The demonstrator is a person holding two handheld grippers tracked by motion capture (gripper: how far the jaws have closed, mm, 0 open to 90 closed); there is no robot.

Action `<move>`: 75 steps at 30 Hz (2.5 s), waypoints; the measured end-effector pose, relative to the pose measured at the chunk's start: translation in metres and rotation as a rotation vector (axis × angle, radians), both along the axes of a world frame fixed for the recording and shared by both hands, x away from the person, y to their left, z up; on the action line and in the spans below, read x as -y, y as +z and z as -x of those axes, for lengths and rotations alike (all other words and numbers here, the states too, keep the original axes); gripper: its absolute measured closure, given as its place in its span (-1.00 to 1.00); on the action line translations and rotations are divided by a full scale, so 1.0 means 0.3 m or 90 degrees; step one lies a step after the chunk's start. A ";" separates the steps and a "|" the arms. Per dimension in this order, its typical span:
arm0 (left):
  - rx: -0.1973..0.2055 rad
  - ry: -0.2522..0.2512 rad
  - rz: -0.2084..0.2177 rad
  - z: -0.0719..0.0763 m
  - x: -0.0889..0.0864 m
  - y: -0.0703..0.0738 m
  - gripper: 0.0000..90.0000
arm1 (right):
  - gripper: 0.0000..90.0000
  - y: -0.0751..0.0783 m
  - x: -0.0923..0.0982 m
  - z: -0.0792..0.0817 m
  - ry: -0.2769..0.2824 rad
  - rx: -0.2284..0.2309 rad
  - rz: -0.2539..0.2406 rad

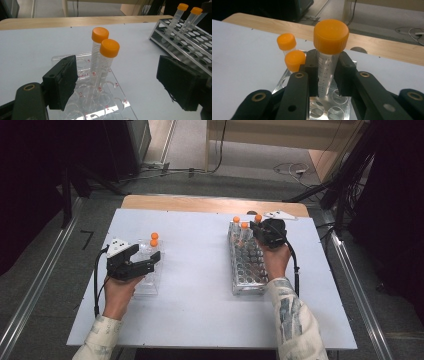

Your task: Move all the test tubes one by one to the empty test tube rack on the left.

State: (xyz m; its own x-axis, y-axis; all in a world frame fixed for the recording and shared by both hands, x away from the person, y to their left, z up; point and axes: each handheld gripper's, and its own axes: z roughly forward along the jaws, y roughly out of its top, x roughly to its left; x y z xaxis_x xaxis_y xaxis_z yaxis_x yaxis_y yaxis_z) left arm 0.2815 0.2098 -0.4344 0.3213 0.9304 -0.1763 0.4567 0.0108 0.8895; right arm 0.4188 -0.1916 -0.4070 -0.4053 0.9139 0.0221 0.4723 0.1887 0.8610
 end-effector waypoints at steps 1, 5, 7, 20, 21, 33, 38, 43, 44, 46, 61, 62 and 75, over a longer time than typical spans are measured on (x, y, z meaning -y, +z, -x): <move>0.001 0.000 -0.001 0.000 0.001 0.000 -0.61 | 0.61 0.008 0.002 0.004 0.002 0.004 -0.001; 0.003 -0.003 0.001 0.002 0.005 0.005 -0.61 | 0.61 0.040 0.004 0.018 0.005 0.017 0.001; 0.004 -0.003 0.003 0.003 0.005 0.006 -0.61 | 0.61 0.054 0.006 0.026 0.005 0.022 -0.001; 0.002 0.002 0.016 0.020 0.011 0.019 -0.61 | 0.61 0.083 -0.003 0.112 0.022 0.029 -0.002; 0.001 0.001 0.017 0.022 0.013 0.021 -0.61 | 0.61 0.082 -0.007 0.120 0.024 0.028 -0.002; 0.016 -0.002 0.022 0.042 0.021 0.044 -0.61 | 0.61 0.079 -0.093 0.197 0.077 0.028 0.002; 0.019 -0.002 0.022 0.045 0.022 0.048 -0.61 | 0.60 0.073 -0.137 0.217 0.100 0.026 0.005; 0.018 -0.003 0.019 0.045 0.025 0.047 -0.61 | 0.60 0.047 -0.185 0.231 0.127 0.019 0.004; 0.018 -0.003 0.018 0.045 0.025 0.047 -0.61 | 0.61 0.042 -0.197 0.235 0.132 0.016 0.005; 0.017 -0.003 0.017 0.045 0.026 0.047 -0.61 | 0.61 0.031 -0.217 0.238 0.144 0.013 0.013; 0.017 -0.013 0.014 0.046 0.040 0.044 -0.61 | 0.60 -0.009 -0.321 0.265 0.195 -0.002 0.032; 0.017 -0.013 0.013 0.046 0.043 0.043 -0.61 | 0.60 -0.012 -0.327 0.266 0.198 0.000 0.033; 0.009 -0.033 0.004 0.045 0.072 0.034 -0.61 | 0.60 -0.046 -0.410 0.302 0.244 -0.010 0.053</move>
